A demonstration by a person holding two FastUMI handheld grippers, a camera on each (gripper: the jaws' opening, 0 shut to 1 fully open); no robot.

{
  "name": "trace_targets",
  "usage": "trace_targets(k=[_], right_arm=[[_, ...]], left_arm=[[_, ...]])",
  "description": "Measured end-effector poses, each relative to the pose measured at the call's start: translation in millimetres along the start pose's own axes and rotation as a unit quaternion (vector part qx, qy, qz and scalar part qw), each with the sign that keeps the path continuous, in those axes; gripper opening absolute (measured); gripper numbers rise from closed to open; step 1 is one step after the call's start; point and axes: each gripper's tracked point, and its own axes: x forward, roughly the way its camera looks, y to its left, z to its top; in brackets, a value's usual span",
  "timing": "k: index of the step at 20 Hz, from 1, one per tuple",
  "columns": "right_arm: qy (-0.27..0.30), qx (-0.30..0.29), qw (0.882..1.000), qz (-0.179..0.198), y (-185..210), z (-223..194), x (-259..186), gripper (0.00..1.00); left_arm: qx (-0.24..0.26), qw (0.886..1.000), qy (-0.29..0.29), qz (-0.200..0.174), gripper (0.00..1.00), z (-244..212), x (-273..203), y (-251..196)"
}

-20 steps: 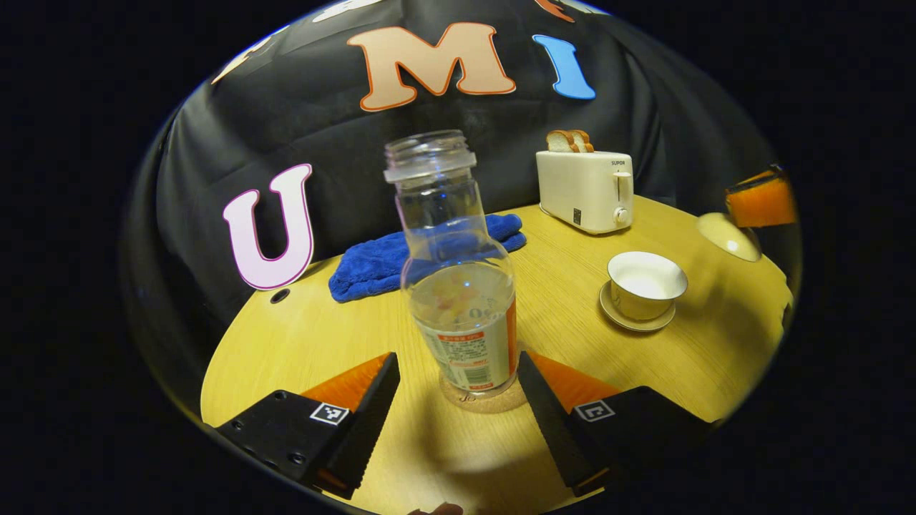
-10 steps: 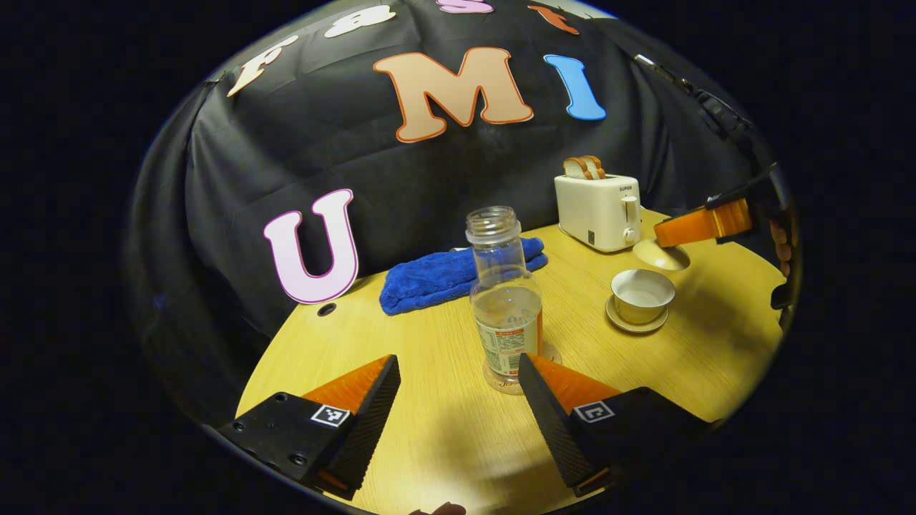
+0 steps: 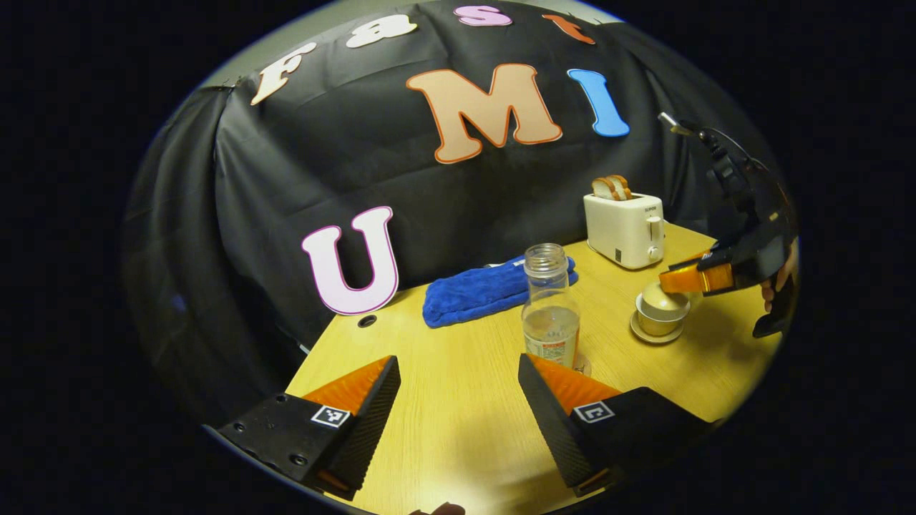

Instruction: Open the teacup lid with one hand, grasp the water bottle and pour water into the teacup with the other hand; after pouring, place the water bottle on the coaster and then close the teacup lid.

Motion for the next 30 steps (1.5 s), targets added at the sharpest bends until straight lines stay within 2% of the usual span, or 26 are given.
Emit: trace_targets(k=[9, 12, 14, 19, 21, 22, 27, 29, 30], right_arm=[[0.005, -0.007, 1.000, -0.004, 1.8, -12.7, 7.7, 0.20], [0.005, -0.014, 1.000, -0.006, -0.3, -13.7, 8.4, 0.27], [-0.001, -0.007, 1.000, -0.010, -2.0, -11.4, 7.8, 0.35], [-0.046, 0.001, 0.999, -0.016, -3.1, 17.6, -14.0, 0.93], [-0.075, -0.003, 0.997, -0.020, -2.7, 36.9, -28.3, 0.91], [-0.090, -0.003, 0.996, -0.019, 0.5, 47.5, -39.5, 0.94], [-0.166, 0.004, 0.986, -0.013, 14.2, 96.4, -86.9, 0.90], [-0.183, -0.002, 0.983, -0.013, 17.7, 104.7, -101.1, 0.95], [-0.191, -0.003, 0.981, -0.013, 17.9, 108.8, -108.4, 0.91]], left_arm=[[-0.007, 1.000, -0.010, 0.021, 0.96, 8.0, -12.6, 12.2], [-0.007, 1.000, -0.022, 0.021, 0.96, 16.8, -12.6, 12.2], [-0.011, 0.999, -0.030, 0.019, 0.96, 24.6, -13.1, 11.4], [-0.040, 0.998, -0.054, 0.008, 0.96, 45.0, -6.9, -2.4], [-0.051, 0.997, -0.065, 0.002, 0.97, 57.1, -4.7, -5.7], [-0.054, 0.996, -0.071, 0.000, 0.97, 64.2, -3.8, -6.6], [-0.078, 0.992, -0.098, -0.011, 0.96, 96.7, -4.7, -16.2], [-0.085, 0.991, -0.108, -0.010, 0.96, 105.9, -7.0, -17.2], [-0.085, 0.990, -0.108, -0.011, 0.96, 109.7, -7.3, -18.6]])
